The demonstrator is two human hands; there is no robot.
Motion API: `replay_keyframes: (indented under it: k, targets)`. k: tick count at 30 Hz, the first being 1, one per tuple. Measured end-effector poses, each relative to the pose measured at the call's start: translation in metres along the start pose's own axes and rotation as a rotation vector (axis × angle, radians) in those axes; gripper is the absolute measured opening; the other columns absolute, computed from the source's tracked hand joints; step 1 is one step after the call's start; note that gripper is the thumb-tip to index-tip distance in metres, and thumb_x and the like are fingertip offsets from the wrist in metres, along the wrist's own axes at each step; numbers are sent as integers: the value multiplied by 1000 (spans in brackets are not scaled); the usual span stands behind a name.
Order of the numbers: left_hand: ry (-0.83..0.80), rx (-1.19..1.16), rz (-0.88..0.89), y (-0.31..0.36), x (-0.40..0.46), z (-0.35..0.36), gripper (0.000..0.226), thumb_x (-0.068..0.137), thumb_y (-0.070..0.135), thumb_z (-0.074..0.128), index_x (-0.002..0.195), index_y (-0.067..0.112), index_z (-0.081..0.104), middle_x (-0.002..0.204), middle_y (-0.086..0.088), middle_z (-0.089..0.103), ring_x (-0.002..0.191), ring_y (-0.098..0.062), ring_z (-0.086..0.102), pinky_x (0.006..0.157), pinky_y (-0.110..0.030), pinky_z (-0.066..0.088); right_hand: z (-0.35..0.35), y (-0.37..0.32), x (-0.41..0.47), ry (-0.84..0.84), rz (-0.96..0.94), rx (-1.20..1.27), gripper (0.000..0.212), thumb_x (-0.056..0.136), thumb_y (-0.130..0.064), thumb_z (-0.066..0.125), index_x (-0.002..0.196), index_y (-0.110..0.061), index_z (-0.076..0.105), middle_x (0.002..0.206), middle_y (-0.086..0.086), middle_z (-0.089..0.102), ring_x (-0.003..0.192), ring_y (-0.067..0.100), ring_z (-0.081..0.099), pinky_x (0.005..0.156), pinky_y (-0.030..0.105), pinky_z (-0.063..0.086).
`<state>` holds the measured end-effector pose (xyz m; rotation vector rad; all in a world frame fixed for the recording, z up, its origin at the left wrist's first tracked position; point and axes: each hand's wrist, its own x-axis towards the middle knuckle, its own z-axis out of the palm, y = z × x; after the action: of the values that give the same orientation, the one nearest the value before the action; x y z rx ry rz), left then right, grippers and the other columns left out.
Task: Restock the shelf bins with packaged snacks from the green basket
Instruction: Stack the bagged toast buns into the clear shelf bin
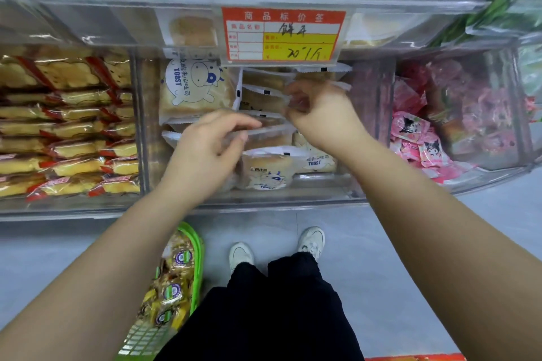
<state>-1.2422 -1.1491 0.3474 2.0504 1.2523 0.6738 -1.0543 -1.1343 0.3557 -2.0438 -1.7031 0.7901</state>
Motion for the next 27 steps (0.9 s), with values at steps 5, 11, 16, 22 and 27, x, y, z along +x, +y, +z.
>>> replay_keyframes:
  k: [5, 11, 16, 22, 27]
  targets:
    - [164, 117, -289, -21, -13, -21, 39, 89, 13, 55, 128, 21, 51, 114, 0, 48, 117, -17, 43, 95, -20, 31, 32, -46, 10, -191, 238, 430, 48, 87, -31, 60, 129, -14, 47, 107, 6, 63, 91, 21, 62, 79, 32, 52]
    - [0, 233, -253, -22, -11, -25, 47, 90, 16, 55, 135, 15, 43, 144, -7, 36, 135, -22, 27, 106, -24, 19, 49, -70, 25, -120, 387, 622, 49, 84, -39, 64, 123, -10, 55, 101, 3, 67, 73, 11, 59, 73, 23, 48]
    - [148, 10, -242, -12, -16, -35, 31, 91, 17, 52, 122, 22, 54, 115, 11, 45, 116, -10, 43, 89, -6, 29, 28, -49, 10, -91, 407, 842, 37, 83, -21, 69, 116, -9, 59, 93, 0, 69, 72, 12, 65, 62, 19, 56]
    - [53, -321, -345, 12, -8, -24, 66, 78, 50, 63, 135, 35, 33, 134, 17, 38, 113, -6, 49, 86, -20, 42, -15, -1, -38, -301, 353, 1006, 38, 72, -22, 69, 104, -2, 63, 91, 5, 70, 70, 12, 67, 55, 18, 52]
    - [-166, -214, -289, 21, 9, 0, 76, 72, 42, 73, 137, 27, 38, 116, 22, 52, 94, 8, 51, 80, -12, 38, -54, 27, -59, -348, 260, 1030, 39, 75, -16, 59, 108, 5, 62, 90, 7, 73, 77, 14, 68, 69, 24, 57]
